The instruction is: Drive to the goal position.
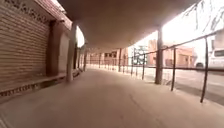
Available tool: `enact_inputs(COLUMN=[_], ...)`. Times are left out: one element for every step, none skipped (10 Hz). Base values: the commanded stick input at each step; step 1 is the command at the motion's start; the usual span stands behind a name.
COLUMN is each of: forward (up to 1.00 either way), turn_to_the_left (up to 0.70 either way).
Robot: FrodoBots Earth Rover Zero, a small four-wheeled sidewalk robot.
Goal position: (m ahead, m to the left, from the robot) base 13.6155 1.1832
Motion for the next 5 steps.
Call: enact_inputs(forward=[0.7, 0.7, 0.7, 0.7, 0.7], turn_to_the_left=[0.0, 0.0, 0.0, 0.0, 0.0])
